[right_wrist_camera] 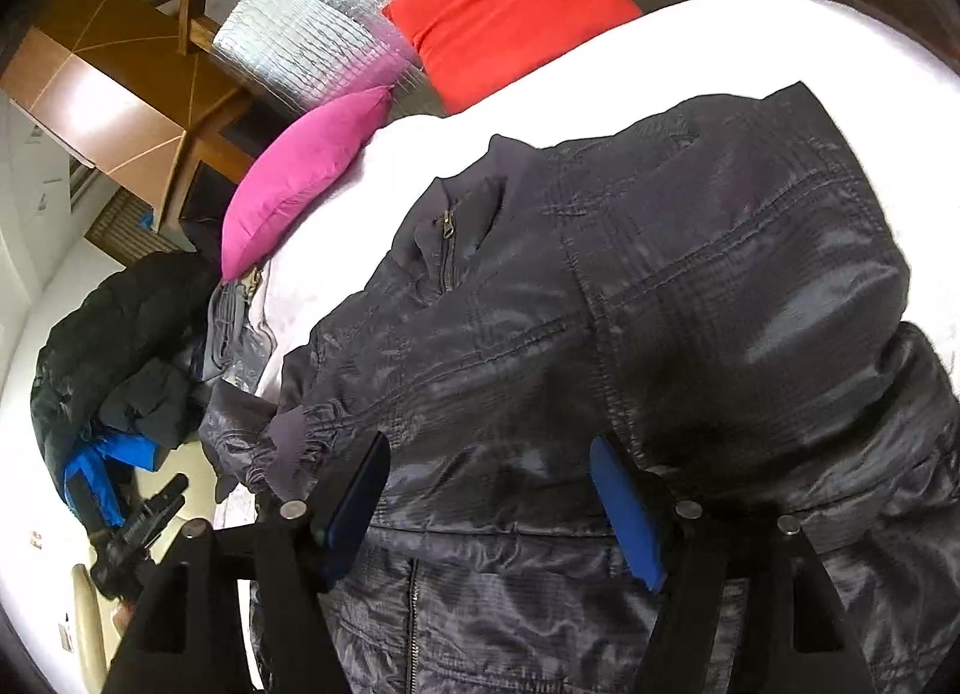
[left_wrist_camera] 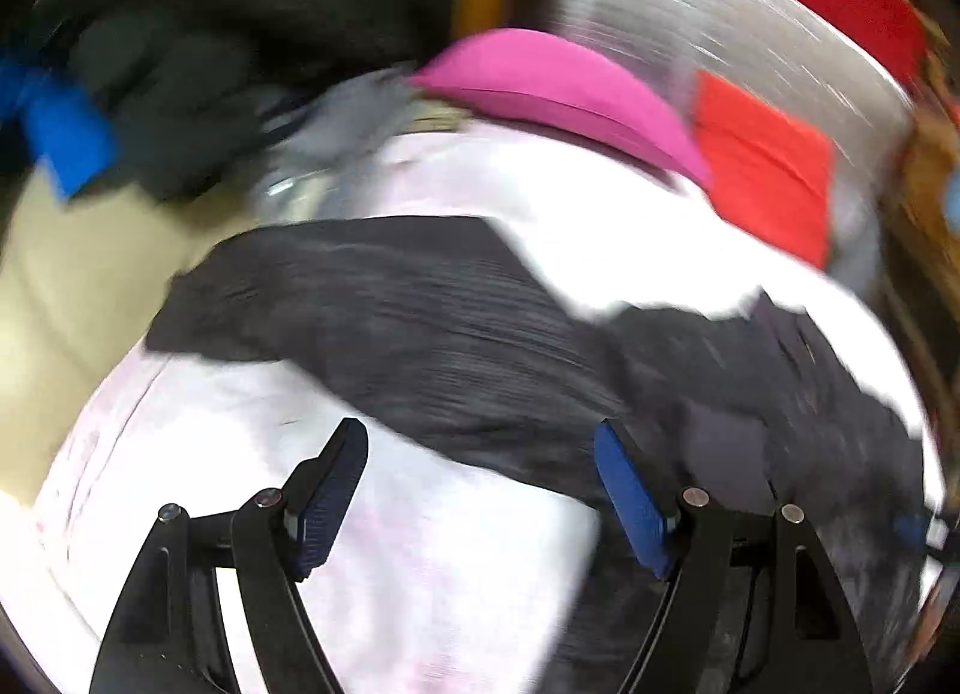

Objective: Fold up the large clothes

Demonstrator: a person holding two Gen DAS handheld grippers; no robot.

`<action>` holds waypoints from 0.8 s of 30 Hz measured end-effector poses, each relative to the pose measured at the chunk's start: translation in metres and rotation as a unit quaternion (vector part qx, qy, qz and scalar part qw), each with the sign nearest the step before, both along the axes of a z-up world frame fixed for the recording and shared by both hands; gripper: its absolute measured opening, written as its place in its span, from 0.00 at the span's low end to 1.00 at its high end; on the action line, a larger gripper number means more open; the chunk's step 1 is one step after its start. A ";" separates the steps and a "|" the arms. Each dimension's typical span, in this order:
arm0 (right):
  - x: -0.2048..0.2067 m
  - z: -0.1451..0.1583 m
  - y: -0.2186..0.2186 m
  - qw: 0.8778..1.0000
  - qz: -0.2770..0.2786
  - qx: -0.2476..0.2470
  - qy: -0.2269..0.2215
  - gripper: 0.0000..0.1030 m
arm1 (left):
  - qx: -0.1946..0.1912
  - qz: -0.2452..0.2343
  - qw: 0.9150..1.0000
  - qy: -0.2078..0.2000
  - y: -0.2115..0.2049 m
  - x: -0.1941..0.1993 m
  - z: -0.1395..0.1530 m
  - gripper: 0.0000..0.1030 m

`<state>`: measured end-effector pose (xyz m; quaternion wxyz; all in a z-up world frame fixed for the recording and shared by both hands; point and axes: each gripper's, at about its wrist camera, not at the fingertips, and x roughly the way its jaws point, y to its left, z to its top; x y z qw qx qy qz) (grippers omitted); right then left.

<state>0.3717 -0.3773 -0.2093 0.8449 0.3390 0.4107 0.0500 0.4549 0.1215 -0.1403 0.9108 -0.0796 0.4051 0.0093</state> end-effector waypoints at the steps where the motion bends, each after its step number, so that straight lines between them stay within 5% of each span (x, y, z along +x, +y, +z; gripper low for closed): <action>1: 0.001 -0.001 0.001 1.000 0.001 -0.002 0.002 0.71 | -0.009 0.016 1.000 0.001 0.013 0.001 0.000 0.76; 6: 0.001 0.001 0.003 1.000 0.005 -0.013 -0.007 0.71 | -0.060 0.123 0.990 0.018 0.103 0.005 -0.010 0.76; 12: 0.000 0.006 0.003 1.000 0.006 -0.014 -0.027 0.71 | -0.112 0.218 0.968 0.061 0.186 0.019 -0.043 0.76; 19: 0.009 -0.001 0.015 0.999 0.014 -0.042 -0.022 0.71 | -0.193 0.275 0.940 0.053 0.217 0.041 -0.082 0.76; 24: 0.015 -0.006 0.020 0.998 0.017 -0.056 -0.023 0.71 | -0.242 0.279 0.929 0.028 0.225 0.059 -0.094 0.76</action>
